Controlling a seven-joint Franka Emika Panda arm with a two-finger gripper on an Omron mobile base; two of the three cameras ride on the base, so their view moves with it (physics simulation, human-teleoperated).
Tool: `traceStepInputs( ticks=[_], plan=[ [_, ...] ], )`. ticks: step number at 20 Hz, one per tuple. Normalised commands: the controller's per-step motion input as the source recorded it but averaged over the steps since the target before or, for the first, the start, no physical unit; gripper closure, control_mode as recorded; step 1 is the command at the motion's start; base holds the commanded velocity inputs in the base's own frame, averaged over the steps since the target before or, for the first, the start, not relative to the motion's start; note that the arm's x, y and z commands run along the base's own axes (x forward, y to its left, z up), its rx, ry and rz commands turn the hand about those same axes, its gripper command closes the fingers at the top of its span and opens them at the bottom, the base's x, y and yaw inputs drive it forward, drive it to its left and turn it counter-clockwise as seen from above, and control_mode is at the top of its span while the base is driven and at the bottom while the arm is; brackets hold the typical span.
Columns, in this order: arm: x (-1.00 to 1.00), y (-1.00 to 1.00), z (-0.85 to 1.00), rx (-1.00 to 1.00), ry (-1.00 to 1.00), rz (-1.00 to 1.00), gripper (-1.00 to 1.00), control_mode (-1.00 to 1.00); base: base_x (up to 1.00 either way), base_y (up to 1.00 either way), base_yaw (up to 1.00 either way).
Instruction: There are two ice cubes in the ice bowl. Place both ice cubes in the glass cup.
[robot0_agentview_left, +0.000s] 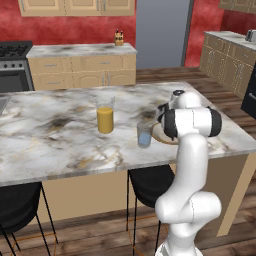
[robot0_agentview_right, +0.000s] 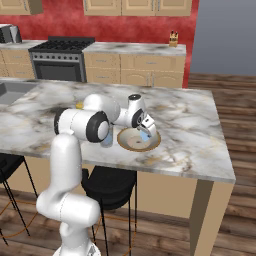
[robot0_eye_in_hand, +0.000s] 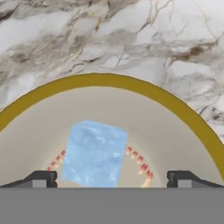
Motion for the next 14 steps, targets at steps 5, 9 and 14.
traceStepInputs(
  ticks=[5,9,14],
  plan=[
    [0.06,0.00,-0.20,0.00,0.03,0.00,-1.00,-1.00,0.00,0.00,0.00],
    [0.07,0.00,-0.14,0.00,0.00,0.00,-1.00,-1.00,0.00,0.00,0.00],
    [0.07,0.00,-0.11,0.00,0.00,0.00,-1.00,-1.00,0.00,0.00,0.00]
  ],
)
